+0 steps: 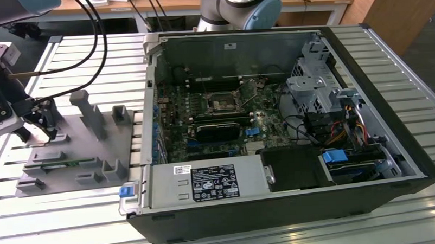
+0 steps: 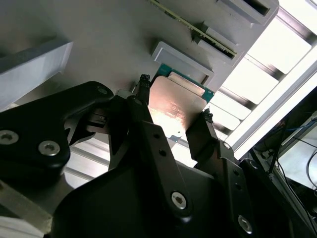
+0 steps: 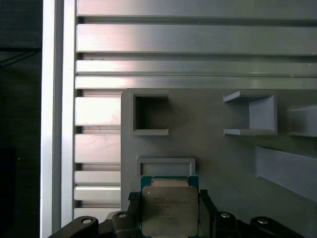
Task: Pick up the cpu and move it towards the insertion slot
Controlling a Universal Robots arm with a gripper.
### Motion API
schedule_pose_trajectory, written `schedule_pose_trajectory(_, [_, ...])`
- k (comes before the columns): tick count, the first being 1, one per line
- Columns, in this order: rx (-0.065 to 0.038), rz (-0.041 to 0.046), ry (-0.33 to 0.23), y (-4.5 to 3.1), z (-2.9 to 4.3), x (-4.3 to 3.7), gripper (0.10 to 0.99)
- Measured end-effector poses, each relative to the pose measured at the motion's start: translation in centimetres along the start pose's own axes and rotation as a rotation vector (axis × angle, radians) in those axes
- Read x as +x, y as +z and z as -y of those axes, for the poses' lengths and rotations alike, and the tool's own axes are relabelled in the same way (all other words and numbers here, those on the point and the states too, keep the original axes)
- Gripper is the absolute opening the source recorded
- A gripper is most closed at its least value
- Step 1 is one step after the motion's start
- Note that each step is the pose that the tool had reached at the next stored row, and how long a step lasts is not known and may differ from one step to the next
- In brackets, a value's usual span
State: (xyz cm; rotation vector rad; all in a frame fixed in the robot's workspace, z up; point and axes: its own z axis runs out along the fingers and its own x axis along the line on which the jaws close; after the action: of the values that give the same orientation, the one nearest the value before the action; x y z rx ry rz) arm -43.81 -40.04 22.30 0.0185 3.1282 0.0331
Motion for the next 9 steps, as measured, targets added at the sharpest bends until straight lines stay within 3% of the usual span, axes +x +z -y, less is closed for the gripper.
schedule_pose_trajectory(9, [0.000,0.0000,0.000,-0.20,0.00,0.00,0.541])
